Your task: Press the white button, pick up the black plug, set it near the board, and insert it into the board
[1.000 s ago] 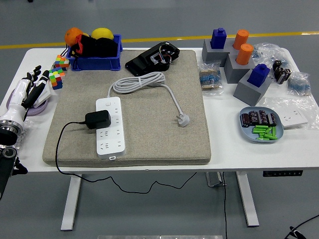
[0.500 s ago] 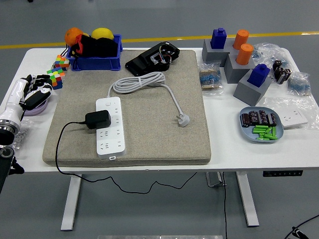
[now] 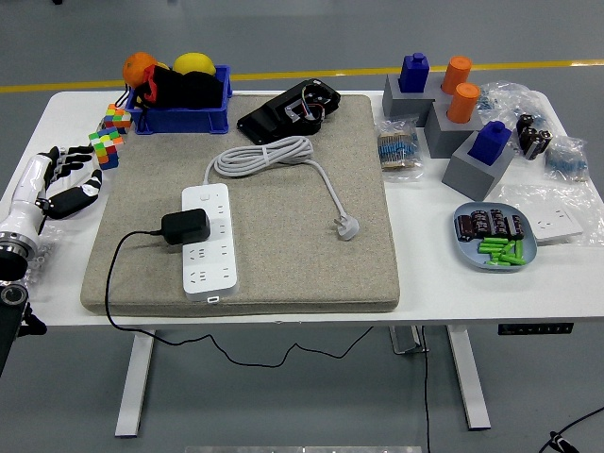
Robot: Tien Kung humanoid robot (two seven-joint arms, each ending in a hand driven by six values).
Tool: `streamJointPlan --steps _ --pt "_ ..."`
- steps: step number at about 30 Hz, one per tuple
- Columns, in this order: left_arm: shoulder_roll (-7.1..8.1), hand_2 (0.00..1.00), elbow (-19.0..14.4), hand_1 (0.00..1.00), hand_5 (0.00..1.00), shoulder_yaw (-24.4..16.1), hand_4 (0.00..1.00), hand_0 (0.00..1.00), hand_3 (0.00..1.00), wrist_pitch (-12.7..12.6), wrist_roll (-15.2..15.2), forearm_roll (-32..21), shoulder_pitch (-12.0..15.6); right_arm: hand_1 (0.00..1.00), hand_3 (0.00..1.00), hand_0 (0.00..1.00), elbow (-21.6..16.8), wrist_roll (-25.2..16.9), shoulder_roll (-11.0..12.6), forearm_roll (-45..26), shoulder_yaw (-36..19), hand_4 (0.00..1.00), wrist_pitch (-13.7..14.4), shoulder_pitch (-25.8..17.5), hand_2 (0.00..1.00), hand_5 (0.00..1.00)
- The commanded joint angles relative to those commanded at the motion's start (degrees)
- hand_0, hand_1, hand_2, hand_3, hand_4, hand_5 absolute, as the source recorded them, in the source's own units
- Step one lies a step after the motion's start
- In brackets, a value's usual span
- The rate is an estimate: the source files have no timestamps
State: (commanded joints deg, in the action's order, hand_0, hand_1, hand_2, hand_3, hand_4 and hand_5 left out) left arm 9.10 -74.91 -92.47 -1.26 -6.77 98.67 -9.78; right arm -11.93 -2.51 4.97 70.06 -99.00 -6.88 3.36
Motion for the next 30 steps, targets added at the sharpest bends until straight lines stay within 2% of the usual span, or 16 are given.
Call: streamJointPlan --steps 4,9,15,30 --pt "0.50 0.753 -0.1 0.796 0.232 0.0 0.603 0.829 0.723 0.5 -0.8 0.0 0.2 0.598 0.679 0.728 -0.1 -0.1 -0.1 0.3 -0.5 0.742 0.0 0.1 0.542 0.506" --pt "-0.06 0.757 -0.6 0.799 0.232 -1.2 0.605 0.834 0.726 0.8 -1.4 0.2 0.3 0.599 0.679 0.728 0.0 -0.1 -0.5 0.9 -1.5 0.742 0.0 0.4 0.543 0.507" --pt "0.16 0.760 -0.7 0.800 0.240 -1.0 0.612 0.833 0.728 1.2 -2.0 0.2 0.3 0.599 0.679 0.727 0.0 -0.1 -0.8 1.1 -2.2 0.743 0.0 0.4 0.543 0.507" --pt "-0.50 0.761 -1.7 0.799 0.247 -1.7 0.618 0.832 0.729 1.0 -1.7 0.3 1.2 0.599 0.679 0.728 0.1 -0.1 -1.2 1.6 -2.9 0.744 -0.1 0.4 0.543 0.512"
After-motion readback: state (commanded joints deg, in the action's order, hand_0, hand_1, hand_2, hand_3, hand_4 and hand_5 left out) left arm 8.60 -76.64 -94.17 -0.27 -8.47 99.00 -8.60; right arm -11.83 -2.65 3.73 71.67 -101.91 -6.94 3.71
